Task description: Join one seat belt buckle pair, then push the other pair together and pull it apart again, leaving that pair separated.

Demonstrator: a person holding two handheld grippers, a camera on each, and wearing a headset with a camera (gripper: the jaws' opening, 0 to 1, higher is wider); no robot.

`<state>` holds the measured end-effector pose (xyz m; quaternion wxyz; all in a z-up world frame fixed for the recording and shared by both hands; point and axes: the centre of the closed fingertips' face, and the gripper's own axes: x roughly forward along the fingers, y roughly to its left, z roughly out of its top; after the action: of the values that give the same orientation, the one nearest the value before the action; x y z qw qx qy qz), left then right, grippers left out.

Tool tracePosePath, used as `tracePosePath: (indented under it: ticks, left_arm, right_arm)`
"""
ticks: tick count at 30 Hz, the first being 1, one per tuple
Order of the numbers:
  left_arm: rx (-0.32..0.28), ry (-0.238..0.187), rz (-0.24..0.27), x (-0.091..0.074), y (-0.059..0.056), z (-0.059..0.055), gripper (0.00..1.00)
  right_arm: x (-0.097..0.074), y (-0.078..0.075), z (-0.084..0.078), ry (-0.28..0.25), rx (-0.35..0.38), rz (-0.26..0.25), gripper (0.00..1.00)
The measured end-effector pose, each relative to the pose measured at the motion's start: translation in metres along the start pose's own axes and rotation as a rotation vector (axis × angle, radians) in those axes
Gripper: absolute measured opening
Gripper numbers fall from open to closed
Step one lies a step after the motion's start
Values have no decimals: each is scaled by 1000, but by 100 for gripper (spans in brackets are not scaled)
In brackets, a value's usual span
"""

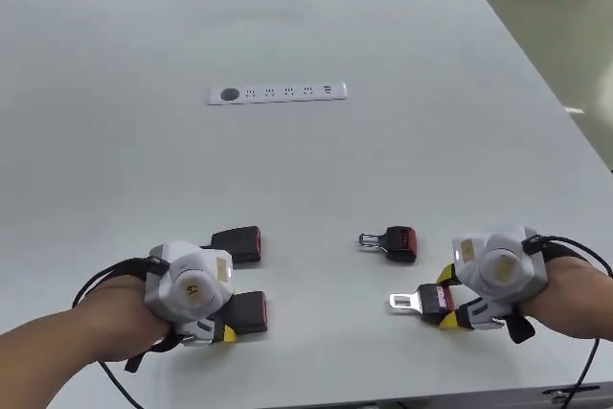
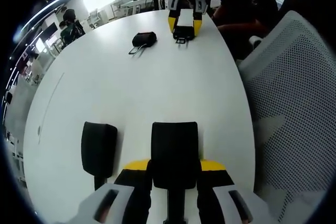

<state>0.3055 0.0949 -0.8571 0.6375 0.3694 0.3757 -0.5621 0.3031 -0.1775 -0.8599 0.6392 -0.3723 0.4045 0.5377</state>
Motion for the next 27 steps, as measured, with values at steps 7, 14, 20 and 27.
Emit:
tracePosePath:
  ticks: [7,14,20,27]
  left_arm:
    - [2,2,-4,0,0,0,34]
    - [7,2,-6,1,1,0,34]
    - [5,-3,-9,1,0,0,34]
    - [5,1,-13,1,0,0,34]
  right_arm:
    - [5,2,14,-14,-1,1,33]
    - [13,7,33,-34,18,6,33]
    - [22,13,53,-47,-5,11,33]
    - [33,15,80,-71,-16,22,33]
